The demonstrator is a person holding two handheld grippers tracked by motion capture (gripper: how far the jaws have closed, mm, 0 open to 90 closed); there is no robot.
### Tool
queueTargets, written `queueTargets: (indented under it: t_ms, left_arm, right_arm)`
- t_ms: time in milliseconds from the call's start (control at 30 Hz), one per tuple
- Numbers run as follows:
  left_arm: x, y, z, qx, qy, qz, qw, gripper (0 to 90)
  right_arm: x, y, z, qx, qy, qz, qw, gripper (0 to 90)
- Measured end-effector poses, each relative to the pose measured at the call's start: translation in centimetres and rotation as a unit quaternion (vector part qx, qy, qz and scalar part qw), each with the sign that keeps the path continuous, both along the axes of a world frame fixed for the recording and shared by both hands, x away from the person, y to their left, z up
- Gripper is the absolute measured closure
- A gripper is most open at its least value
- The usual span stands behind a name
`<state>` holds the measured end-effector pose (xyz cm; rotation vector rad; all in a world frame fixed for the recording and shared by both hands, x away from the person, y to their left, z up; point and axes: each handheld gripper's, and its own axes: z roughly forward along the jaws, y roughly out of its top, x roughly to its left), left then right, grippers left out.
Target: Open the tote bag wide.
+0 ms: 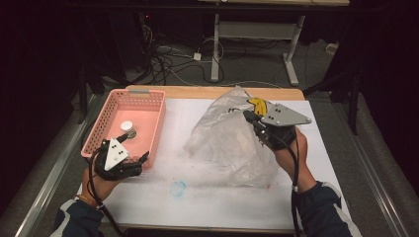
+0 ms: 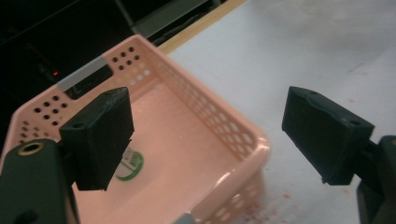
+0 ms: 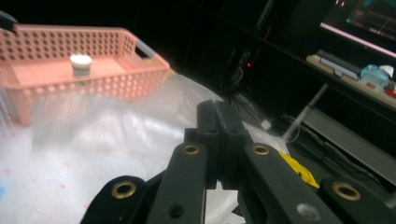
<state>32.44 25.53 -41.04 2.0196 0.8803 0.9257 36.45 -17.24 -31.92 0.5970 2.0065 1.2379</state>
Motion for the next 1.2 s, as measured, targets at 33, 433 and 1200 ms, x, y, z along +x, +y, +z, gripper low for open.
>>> queueTargets:
  t_ms: [33,433,1200]
  left_arm:
    - [0.4,0.2,0.2,0.002,0.003,0.005,1.0,16.4]
    - [8.6,2.4,1.3,0.057,0.073,0.062,0.9938,16.5]
    - [16.7,4.8,-2.7,0.06,0.267,0.088,0.9577,47.2]
  right_arm:
    - [-0.1,0.1,0.1,-0.002,-0.002,0.001,1.0,90.0]
    - [0.2,1.0,-0.7,-0.008,0.015,0.019,0.9997,90.0]
    - [0.6,1.7,-2.0,-0.026,0.025,0.024,0.9991,90.0]
